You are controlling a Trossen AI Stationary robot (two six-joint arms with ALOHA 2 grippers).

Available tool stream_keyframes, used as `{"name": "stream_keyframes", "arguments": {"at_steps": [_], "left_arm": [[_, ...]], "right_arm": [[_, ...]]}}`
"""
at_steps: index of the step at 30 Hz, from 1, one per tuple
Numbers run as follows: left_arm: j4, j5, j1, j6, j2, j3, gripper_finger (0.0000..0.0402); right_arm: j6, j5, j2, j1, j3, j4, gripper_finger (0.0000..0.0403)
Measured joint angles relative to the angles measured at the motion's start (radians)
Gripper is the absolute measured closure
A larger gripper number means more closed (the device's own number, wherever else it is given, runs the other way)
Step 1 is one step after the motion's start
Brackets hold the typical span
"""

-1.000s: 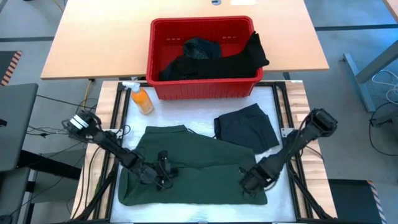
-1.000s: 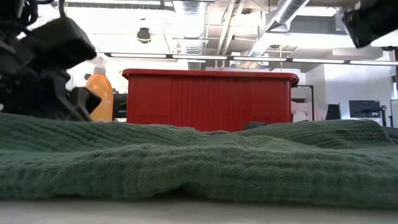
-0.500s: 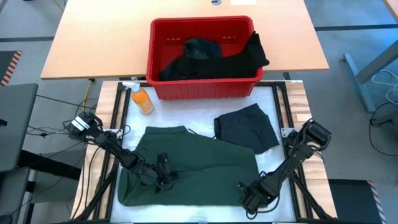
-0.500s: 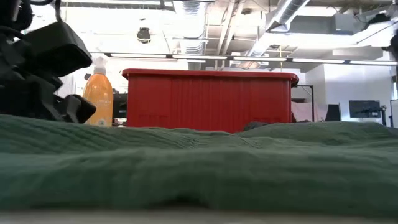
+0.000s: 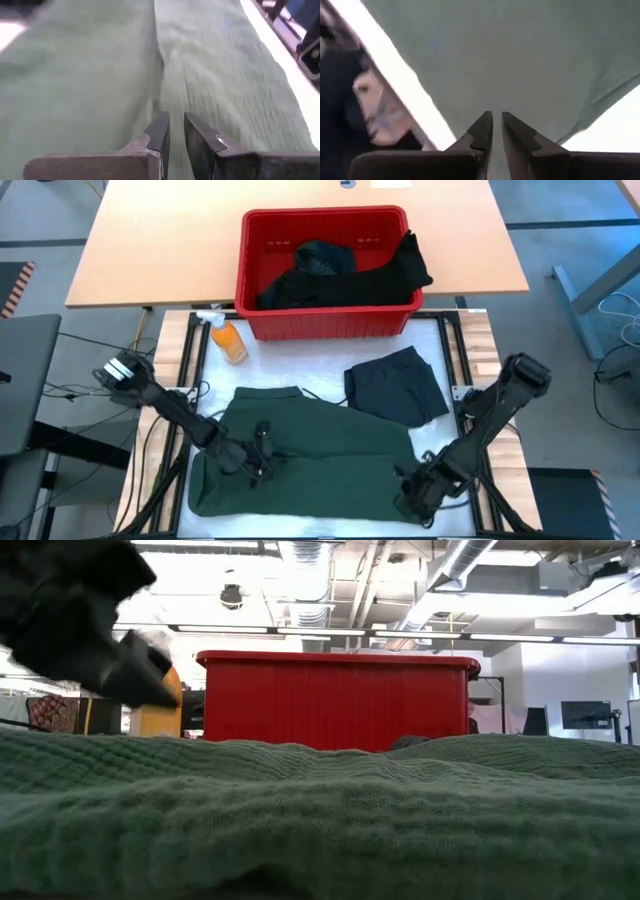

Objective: Fold laundry
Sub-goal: Fold the dark green shirt

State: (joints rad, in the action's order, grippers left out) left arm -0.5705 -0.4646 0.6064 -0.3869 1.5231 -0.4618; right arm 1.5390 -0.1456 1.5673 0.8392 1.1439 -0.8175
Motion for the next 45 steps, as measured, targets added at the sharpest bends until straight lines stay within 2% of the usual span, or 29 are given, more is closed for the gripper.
{"name": "stream_keyframes", "arguments": {"at_steps": [2, 5, 7, 12, 19, 22, 26, 32, 36, 41, 45], "left_arm": [[0.032, -0.002, -0.024, 0.051, -0.079, 0.000, 0.0357], [0.129, -0.011, -0.084, 0.103, -0.202, -0.001, 0.0355], [0.216, 0.013, -0.140, 0.117, -0.266, -0.001, 0.0349], [0.427, 0.155, -0.287, 0.107, -0.350, -0.001, 0.0308], [0.789, 0.162, -0.405, -0.073, -0.440, -0.001, 0.0241], [0.939, 0.129, -0.423, -0.184, -0.484, -0.001, 0.0224], [1.084, 0.025, -0.439, -0.283, -0.523, -0.001, 0.0216], [1.121, -0.020, -0.515, -0.310, -0.516, 0.038, 0.0216], [1.021, -0.004, -0.600, -0.226, -0.501, 0.072, 0.0216], [0.951, 0.089, -0.698, -0.081, -0.501, 0.074, 0.0216], [0.953, 0.228, -0.771, -0.038, -0.500, 0.075, 0.0216]], "right_arm": [[-0.051, -0.097, -0.041, -0.025, 0.000, -0.071, 0.0334], [-0.126, -0.166, -0.089, -0.105, 0.000, -0.204, 0.0334], [-0.241, -0.177, -0.112, -0.176, -0.007, -0.243, 0.0334], [-0.611, -0.183, -0.146, -0.368, -0.012, -0.210, 0.0334], [-0.952, -0.177, -0.178, -0.557, -0.036, -0.139, 0.0334], [-1.012, -0.162, -0.221, -0.606, -0.111, -0.052, 0.0334], [-1.024, -0.133, -0.285, -0.661, -0.219, 0.044, 0.0334], [-1.024, -0.045, -0.360, -0.696, -0.313, 0.142, 0.0334], [-1.045, -0.035, -0.380, -0.712, -0.317, 0.141, 0.0334], [-1.089, 0.003, -0.387, -0.738, -0.317, 0.141, 0.0334], [-1.125, 0.068, -0.386, -0.767, -0.317, 0.145, 0.0334]]}}
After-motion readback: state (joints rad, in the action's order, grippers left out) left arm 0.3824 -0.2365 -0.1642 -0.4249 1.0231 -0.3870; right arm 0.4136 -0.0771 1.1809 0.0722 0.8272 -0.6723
